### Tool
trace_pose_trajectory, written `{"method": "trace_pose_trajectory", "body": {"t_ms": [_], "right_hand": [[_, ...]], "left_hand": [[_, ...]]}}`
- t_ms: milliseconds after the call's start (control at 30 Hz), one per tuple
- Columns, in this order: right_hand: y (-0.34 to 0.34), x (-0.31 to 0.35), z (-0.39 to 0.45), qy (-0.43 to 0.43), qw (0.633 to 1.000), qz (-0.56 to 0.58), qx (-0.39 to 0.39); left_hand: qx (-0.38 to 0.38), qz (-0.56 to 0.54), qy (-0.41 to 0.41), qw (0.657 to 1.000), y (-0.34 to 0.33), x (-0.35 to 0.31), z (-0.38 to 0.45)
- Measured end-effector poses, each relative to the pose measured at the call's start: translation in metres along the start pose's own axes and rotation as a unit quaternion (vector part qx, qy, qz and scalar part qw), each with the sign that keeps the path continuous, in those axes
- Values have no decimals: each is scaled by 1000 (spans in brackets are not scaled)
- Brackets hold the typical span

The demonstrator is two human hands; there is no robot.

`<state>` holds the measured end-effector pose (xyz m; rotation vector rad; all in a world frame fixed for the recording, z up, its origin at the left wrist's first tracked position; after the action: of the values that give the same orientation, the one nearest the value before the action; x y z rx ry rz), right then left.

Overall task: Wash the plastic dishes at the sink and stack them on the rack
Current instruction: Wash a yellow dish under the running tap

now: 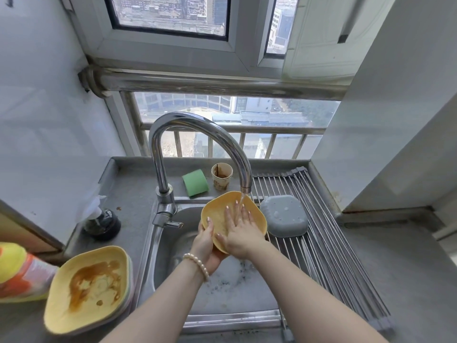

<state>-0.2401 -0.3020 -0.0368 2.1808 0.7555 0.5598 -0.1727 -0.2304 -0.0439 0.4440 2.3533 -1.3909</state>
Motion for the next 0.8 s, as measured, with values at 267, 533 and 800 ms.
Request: {"method": "trace_pose_trajectory", "body": {"t_ms": [267, 533, 800], "right_hand": [[-10, 25, -7, 177, 972, 154, -13], [-24, 17, -31, 175, 976, 121, 39], [-17, 10, -11, -14, 995, 92, 49]], "left_hand": [[-38, 21, -74, 996, 0, -10, 13], [-126, 178, -79, 973, 26, -30, 21], [-100, 136, -53, 984, 27, -14, 14]]}}
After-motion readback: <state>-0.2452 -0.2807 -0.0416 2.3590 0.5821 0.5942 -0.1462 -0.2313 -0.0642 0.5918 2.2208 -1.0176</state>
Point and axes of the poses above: each hand's wrist, its own z-axis towards the middle knuckle, its own y-axis out of the back of the hand, x = y × z, the point moved 2 cm from there along z, towards the middle knuckle, and after that the axes turned 14 degrees about x, right-handed, at the moved point
